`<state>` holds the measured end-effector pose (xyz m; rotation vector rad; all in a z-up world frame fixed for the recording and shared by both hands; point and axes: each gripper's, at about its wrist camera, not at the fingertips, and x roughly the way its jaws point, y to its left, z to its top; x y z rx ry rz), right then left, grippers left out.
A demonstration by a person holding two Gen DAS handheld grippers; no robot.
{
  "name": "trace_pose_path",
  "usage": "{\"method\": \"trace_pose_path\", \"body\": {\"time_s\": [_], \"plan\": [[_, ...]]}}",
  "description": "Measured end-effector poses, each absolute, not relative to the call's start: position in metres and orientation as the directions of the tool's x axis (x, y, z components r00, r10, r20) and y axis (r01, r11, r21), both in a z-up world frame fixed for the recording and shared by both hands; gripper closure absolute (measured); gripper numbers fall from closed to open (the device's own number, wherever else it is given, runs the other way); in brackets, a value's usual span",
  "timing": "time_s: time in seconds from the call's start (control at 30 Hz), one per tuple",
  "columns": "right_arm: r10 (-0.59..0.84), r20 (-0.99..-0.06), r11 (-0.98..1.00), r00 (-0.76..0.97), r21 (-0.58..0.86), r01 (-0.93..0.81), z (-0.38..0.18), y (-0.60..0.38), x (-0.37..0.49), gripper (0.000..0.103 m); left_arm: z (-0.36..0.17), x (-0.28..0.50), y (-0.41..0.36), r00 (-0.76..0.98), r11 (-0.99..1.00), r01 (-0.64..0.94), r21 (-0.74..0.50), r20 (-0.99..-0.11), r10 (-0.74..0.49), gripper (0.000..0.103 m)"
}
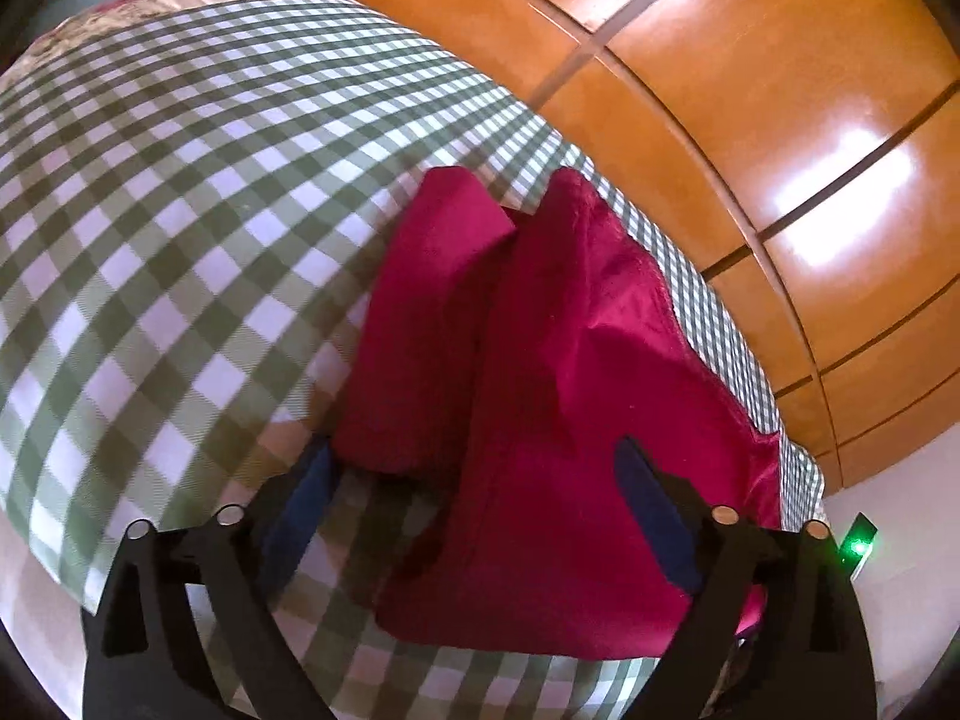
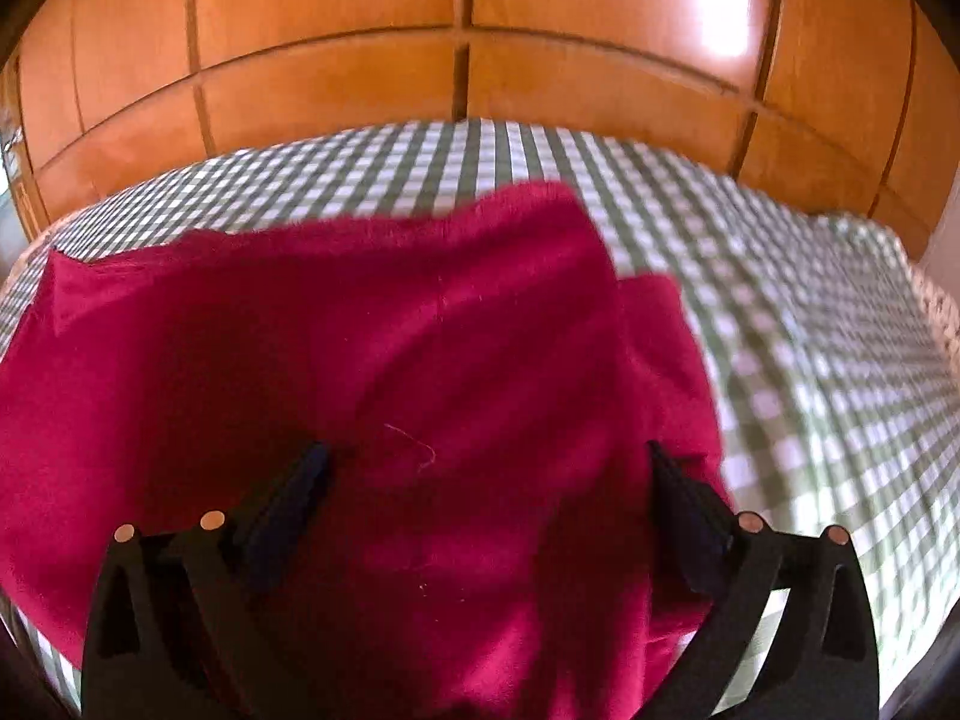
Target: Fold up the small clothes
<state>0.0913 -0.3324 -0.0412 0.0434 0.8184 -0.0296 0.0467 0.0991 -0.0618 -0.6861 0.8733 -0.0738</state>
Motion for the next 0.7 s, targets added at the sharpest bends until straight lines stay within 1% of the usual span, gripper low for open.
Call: {"method": "trace_pose_path", "body": {"time_s": [0.13, 0.33, 0.43, 0.47, 0.5, 0.53, 0.57, 0.6, 0.7], "plan": [[-0.013, -0.725, 0.999, 0.689, 0.023, 0.044, -0.042, -0.333, 0.091, 0.002, -0.065, 0.055, 0.093, 0.651, 0.800, -0.192, -0.568, -0.684, -0.330, 0.004], [-0.015, -0.717, 0.999, 0.697, 0.024, 0.045, -0.042, -0.333, 0.088, 0.002, -0.066, 0.058, 0.091, 0.659, 0.801, -0.200, -0.565, -0.682, -0.316, 0.004], [-0.012, -0.714, 0.999, 0.700, 0.027, 0.044, -0.042, -0.331, 0.088, 0.002, -0.067, 0.059, 0.096, 0.656, 0.769, -0.233, -0.595, -0.680, -0.327, 0.004], [-0.012, -0.714, 0.999, 0.700, 0.027, 0.045, -0.042, -0.331, 0.088, 0.002, -0.068, 0.060, 0.096, 0.650, 0.760, -0.243, -0.603, -0.683, -0.333, 0.006], [-0.011, -0.714, 0.999, 0.700, 0.028, 0.045, -0.042, -0.331, 0.087, 0.002, -0.068, 0.060, 0.097, 0.644, 0.738, -0.252, -0.625, -0.678, -0.354, 0.011], [-0.011, -0.714, 0.999, 0.700, 0.029, 0.044, -0.042, -0.331, 0.087, 0.002, -0.070, 0.060, 0.097, 0.636, 0.705, -0.256, -0.662, -0.664, -0.393, 0.021], [-0.010, -0.714, 0.999, 0.700, 0.030, 0.045, -0.042, -0.331, 0.087, 0.002, -0.073, 0.060, 0.095, 0.620, 0.669, -0.256, -0.698, -0.650, -0.440, 0.024], [-0.009, -0.714, 0.998, 0.701, 0.031, 0.045, -0.042, -0.331, 0.087, 0.002, -0.075, 0.059, 0.093, 0.610, 0.658, -0.253, -0.709, -0.645, -0.460, 0.025], [-0.009, -0.713, 0.999, 0.701, 0.031, 0.045, -0.042, -0.331, 0.087, 0.002, -0.079, 0.060, 0.090, 0.617, 0.676, -0.241, -0.696, -0.648, -0.447, 0.026]]}}
